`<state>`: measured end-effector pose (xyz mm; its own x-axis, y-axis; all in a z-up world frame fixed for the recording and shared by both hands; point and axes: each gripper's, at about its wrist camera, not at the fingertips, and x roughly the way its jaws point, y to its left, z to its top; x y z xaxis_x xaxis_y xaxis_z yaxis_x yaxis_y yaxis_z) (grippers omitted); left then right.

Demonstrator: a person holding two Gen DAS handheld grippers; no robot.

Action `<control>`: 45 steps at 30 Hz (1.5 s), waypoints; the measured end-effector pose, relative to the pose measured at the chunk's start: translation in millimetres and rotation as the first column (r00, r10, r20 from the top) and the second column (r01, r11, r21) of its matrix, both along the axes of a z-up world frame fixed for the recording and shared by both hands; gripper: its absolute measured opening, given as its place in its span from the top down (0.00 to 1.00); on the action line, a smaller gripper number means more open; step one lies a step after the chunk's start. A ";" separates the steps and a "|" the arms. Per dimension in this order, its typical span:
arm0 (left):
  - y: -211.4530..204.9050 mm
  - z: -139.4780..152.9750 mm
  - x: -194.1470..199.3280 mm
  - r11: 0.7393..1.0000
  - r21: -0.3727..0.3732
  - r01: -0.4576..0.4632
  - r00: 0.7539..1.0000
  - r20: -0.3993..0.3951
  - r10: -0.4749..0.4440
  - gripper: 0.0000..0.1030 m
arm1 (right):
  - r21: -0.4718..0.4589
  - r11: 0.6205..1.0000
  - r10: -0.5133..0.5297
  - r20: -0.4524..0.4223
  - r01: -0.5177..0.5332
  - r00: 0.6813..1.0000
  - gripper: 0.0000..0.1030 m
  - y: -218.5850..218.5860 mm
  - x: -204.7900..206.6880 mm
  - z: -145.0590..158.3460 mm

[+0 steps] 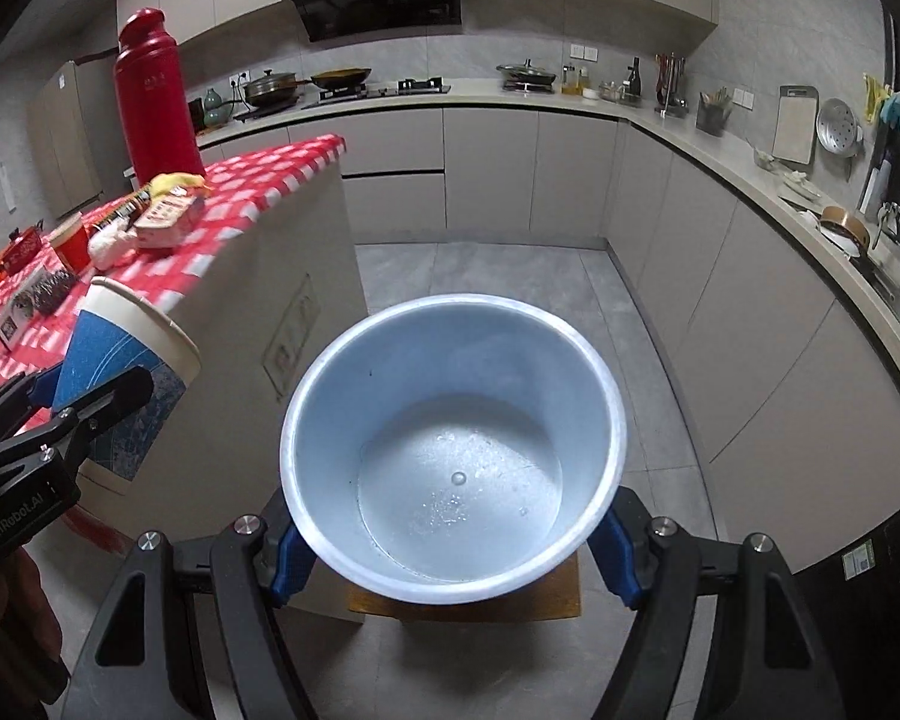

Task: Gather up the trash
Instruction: 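Carry cup and bowl over the black bin and open both tools, then move both tools back toward the table items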

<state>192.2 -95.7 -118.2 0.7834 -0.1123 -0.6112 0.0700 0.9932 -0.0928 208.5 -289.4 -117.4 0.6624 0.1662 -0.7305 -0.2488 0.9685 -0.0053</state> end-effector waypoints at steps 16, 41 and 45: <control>-58.5 -77.2 47.3 1.000 -0.023 -0.002 0.992 -0.129 -0.001 0.42 | -0.044 0.983 0.176 -0.086 -0.181 0.981 0.26 -23.6 57.3 -100.8; -64.4 -88.2 47.5 0.997 0.032 -0.069 0.984 -0.164 0.074 0.02 | -0.076 0.994 0.079 -0.080 -0.085 0.994 0.00 -56.0 79.4 -120.6; -61.9 -70.7 41.5 0.997 0.042 -0.070 0.986 -0.150 0.075 0.02 | -0.058 0.997 0.050 -0.068 -0.054 0.996 0.00 -62.0 69.7 -104.0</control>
<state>233.7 -157.6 -189.0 0.6869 -0.0339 -0.7260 -0.0143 0.9981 -0.0602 278.2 -351.4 -221.4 0.6036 0.1536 -0.7824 -0.3006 0.9527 -0.0449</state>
